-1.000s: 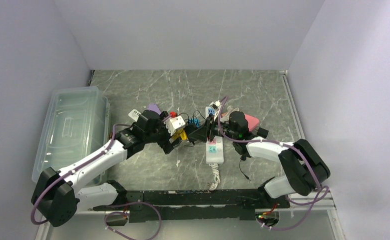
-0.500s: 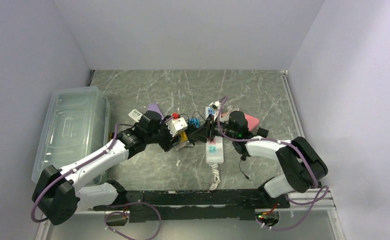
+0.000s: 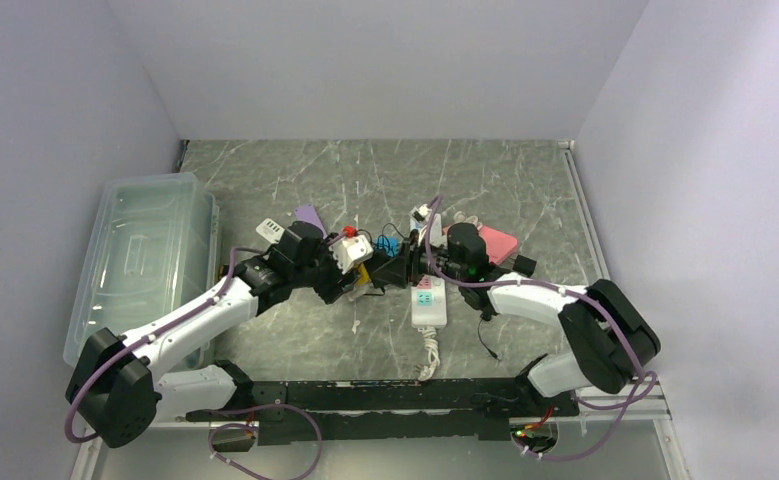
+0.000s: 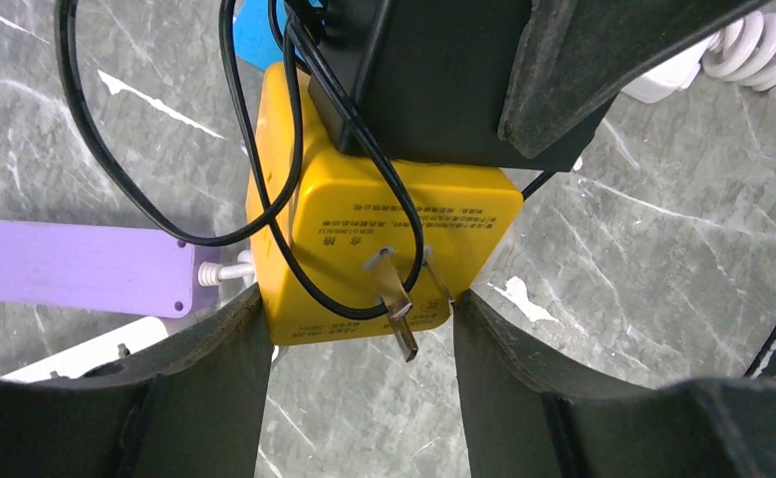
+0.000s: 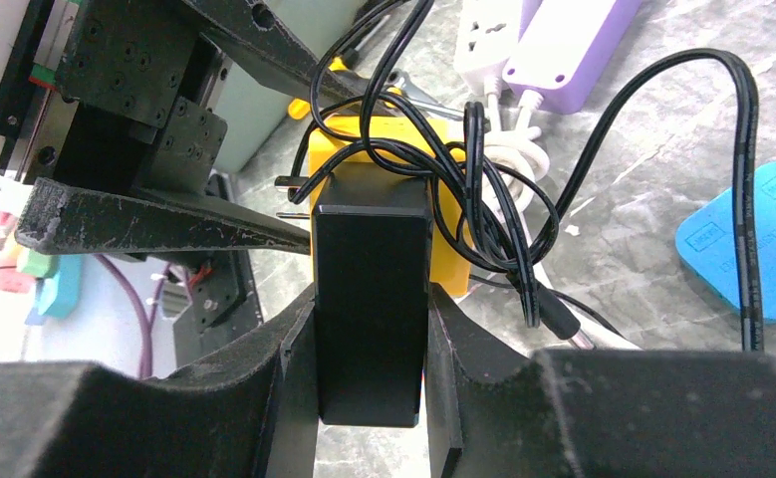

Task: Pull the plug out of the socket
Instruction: Remove the plug from the socket.

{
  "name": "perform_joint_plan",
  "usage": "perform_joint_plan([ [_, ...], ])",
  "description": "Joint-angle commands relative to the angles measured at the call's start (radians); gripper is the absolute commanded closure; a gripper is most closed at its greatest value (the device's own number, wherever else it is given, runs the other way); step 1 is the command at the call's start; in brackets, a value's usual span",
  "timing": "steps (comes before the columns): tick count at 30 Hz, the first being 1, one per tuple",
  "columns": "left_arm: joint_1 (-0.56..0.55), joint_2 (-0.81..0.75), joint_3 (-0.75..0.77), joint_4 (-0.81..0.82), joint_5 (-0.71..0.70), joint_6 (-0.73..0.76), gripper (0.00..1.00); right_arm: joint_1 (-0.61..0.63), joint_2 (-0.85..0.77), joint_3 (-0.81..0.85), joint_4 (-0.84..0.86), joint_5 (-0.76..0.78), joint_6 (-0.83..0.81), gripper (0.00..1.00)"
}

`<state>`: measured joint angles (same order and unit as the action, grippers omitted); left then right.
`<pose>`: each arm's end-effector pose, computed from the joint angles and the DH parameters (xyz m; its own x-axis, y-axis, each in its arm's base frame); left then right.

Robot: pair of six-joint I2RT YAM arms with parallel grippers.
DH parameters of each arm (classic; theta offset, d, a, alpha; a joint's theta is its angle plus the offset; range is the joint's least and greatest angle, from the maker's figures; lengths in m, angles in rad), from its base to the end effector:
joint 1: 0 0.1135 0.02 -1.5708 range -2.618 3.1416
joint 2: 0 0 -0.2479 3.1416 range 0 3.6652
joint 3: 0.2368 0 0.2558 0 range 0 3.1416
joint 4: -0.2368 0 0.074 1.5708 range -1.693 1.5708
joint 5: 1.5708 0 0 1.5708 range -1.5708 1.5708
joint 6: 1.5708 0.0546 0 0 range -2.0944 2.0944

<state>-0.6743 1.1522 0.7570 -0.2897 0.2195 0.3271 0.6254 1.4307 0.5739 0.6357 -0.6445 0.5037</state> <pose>0.2038 -0.1781 0.2191 -0.2298 0.5852 -0.7777 0.8606 0.4954 0.1184 0.2308 0.2071 0.1845 -0.6110 0.0348 -0.7909 -0.7402 0.3290 0.5863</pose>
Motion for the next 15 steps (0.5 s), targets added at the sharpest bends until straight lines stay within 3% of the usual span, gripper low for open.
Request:
perform_joint_plan([
  [1, -0.007, -0.015, 0.042, 0.071, 0.058, -0.015, 1.00, 0.050, -0.065, 0.069, -0.062, 0.123, -0.111, 1.00],
  [6, -0.007, -0.019, 0.035, 0.079, 0.056, -0.017, 1.00, 0.049, -0.057, 0.075, -0.066, 0.115, -0.098, 1.00],
  [10, -0.006, -0.014, 0.035, 0.080, 0.060, -0.020, 1.00, 0.027, -0.021, 0.059, 0.067, -0.040, -0.001, 1.00],
  [12, -0.006, -0.012, 0.040, 0.079, 0.063, -0.031, 1.00, 0.022, -0.017, 0.047, 0.108, -0.043, 0.012, 1.00],
  [13, -0.006, -0.015, 0.046, 0.074, 0.066, -0.050, 0.94, 0.023, -0.025, 0.043, 0.098, -0.019, -0.002, 1.00],
  [14, -0.005, -0.021, 0.053, 0.076, 0.063, -0.069, 0.77, 0.023, -0.037, 0.036, 0.086, 0.012, -0.017, 1.00],
  [15, -0.002, -0.028, 0.055, 0.087, 0.060, -0.091, 0.52, 0.023, -0.059, 0.017, 0.079, 0.059, -0.029, 1.00],
])
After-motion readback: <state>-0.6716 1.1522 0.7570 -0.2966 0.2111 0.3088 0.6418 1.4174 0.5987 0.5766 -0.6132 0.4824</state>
